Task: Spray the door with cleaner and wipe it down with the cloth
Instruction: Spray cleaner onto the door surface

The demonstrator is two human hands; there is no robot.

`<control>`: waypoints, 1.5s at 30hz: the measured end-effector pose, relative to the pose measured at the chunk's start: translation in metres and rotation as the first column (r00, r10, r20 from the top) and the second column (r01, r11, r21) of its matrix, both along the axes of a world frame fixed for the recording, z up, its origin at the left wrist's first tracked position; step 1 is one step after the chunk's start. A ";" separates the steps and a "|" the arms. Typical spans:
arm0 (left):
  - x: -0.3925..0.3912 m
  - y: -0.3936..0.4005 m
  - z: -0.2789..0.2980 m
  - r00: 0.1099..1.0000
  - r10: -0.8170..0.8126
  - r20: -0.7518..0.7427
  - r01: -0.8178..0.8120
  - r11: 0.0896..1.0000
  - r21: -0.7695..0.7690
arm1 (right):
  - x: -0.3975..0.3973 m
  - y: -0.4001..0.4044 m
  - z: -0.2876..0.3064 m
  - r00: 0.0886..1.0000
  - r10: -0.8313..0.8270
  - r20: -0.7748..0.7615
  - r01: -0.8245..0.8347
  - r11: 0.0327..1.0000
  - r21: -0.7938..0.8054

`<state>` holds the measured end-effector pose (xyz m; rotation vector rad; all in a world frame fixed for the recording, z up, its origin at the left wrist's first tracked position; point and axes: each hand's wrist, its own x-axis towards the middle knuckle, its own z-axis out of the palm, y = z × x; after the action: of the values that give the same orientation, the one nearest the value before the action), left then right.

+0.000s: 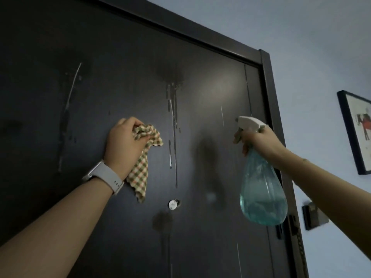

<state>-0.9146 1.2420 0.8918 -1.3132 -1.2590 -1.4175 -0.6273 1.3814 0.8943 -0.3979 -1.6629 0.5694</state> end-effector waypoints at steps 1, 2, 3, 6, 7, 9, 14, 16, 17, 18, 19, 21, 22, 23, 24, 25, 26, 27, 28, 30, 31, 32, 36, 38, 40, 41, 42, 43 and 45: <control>0.000 0.004 0.001 1.000 0.012 0.005 -0.012 1.000 0.021 | 0.003 0.007 0.016 1.000 -0.008 0.003 0.008 1.000 0.022; 0.000 0.007 0.002 1.000 0.021 0.006 -0.021 0.999 0.038 | 0.006 0.015 0.031 1.000 -0.019 0.004 0.019 0.999 0.039; 0.000 0.009 0.003 1.000 0.025 0.006 -0.026 0.999 0.048 | 0.008 0.022 0.046 1.000 -0.030 0.005 0.030 0.998 0.052; -0.003 0.009 0.004 1.000 0.018 0.013 -0.019 0.998 0.058 | 0.009 0.038 0.083 0.996 -0.087 0.010 0.086 0.994 0.074; -0.003 0.008 0.004 1.000 0.014 0.016 -0.015 0.998 0.057 | 0.008 0.041 0.091 0.995 -0.101 0.011 0.100 0.992 0.074; -0.003 0.008 0.004 1.000 0.006 0.021 -0.008 0.998 0.056 | 0.008 0.044 0.104 0.993 -0.116 -0.010 0.117 0.990 0.074; -0.001 0.010 0.004 0.999 0.024 0.034 -0.027 0.997 0.066 | 0.006 0.046 0.115 0.987 -0.158 -0.018 0.159 0.984 0.075; 0.000 0.010 0.003 0.999 0.020 0.025 -0.021 0.997 0.076 | 0.004 0.046 0.113 0.988 -0.156 0.001 0.156 0.985 0.079; -0.001 0.010 0.003 1.000 0.020 0.020 -0.022 0.996 0.081 | 0.004 0.046 0.111 0.989 -0.145 0.017 0.143 0.986 0.082; -0.001 0.011 0.002 1.000 0.025 0.017 -0.026 0.996 0.083 | 0.003 0.046 0.108 0.991 -0.129 0.029 0.126 0.989 0.081; -0.002 0.012 0.002 0.999 0.028 0.015 -0.029 0.996 0.083 | 0.003 0.044 0.105 0.993 -0.113 0.036 0.110 0.991 0.078; -0.002 0.012 0.001 0.999 0.029 0.014 -0.030 0.996 0.084 | 0.003 0.042 0.097 0.994 -0.101 0.044 0.098 0.992 0.075; -0.002 0.012 0.001 1.000 0.029 0.011 -0.030 0.996 0.084 | 0.005 0.040 0.091 0.994 -0.102 0.047 0.099 0.993 0.070; -0.002 0.012 0.002 1.000 0.030 0.007 -0.031 0.996 0.082 | 0.006 0.037 0.083 0.994 -0.099 0.049 0.096 0.994 0.060; -0.002 0.012 0.002 1.000 0.031 0.004 -0.031 0.996 0.080 | 0.008 0.035 0.073 0.995 -0.089 0.046 0.086 0.995 0.049; -0.002 0.012 0.002 1.000 0.030 0.005 -0.030 0.997 0.078 | 0.010 0.032 0.060 0.996 -0.071 0.044 0.070 0.997 0.040; -0.001 0.011 0.001 1.000 0.027 0.010 -0.028 0.997 0.077 | 0.012 0.028 0.045 0.998 -0.051 0.046 0.050 0.998 0.030; 0.000 0.011 0.000 1.000 0.026 0.015 -0.027 0.997 0.076 | 0.013 0.024 0.029 0.998 -0.031 0.058 0.031 0.999 0.015; 0.001 0.011 -0.003 0.999 0.028 0.016 -0.029 0.997 0.074 | 0.013 0.019 0.010 0.997 -0.013 0.075 0.013 1.000 -0.002; 0.002 0.011 -0.011 0.999 0.038 0.004 -0.038 0.997 0.064 | 0.012 0.011 -0.028 0.993 0.015 0.117 -0.010 0.999 -0.047; 0.002 0.010 -0.016 0.999 0.041 -0.004 -0.041 0.998 0.056 | 0.011 0.007 -0.046 0.990 0.018 0.139 -0.007 0.997 -0.074; 0.002 0.010 -0.020 0.999 0.045 -0.009 -0.044 0.998 0.050 | 0.010 0.005 -0.063 0.987 0.017 0.159 -0.001 0.995 -0.104; 0.001 0.011 -0.026 0.998 0.061 -0.012 -0.061 0.997 0.046 | 0.007 0.004 -0.113 0.981 0.013 0.194 0.030 0.976 -0.215; 0.001 0.010 -0.026 0.998 0.067 -0.007 -0.066 0.997 0.046 | 0.007 0.006 -0.127 0.981 0.005 0.194 0.044 0.968 -0.248; 0.002 0.010 -0.026 0.997 0.077 0.007 -0.077 0.996 0.047 | 0.009 0.010 -0.137 0.978 -0.019 0.208 0.071 0.967 -0.243; 0.003 0.011 -0.026 0.997 0.083 0.013 -0.083 0.995 0.047 | 0.010 0.013 -0.140 0.976 -0.031 0.214 0.083 0.967 -0.239; 0.004 0.011 -0.026 0.996 0.086 0.019 -0.087 0.995 0.048 | 0.010 0.015 -0.143 0.975 -0.040 0.219 0.093 0.967 -0.237; 0.004 0.011 -0.027 0.996 0.088 0.025 -0.089 0.995 0.049 | 0.010 0.016 -0.146 0.973 -0.047 0.227 0.102 0.967 -0.234; 0.005 0.010 -0.026 0.995 0.089 0.032 -0.091 0.995 0.048 | 0.010 0.017 -0.150 0.974 -0.042 0.223 0.095 0.968 -0.233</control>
<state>-0.9095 1.2524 0.8653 -1.1916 -1.2792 -1.4005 -0.6173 1.3982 0.7440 -0.7153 -1.7850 0.6996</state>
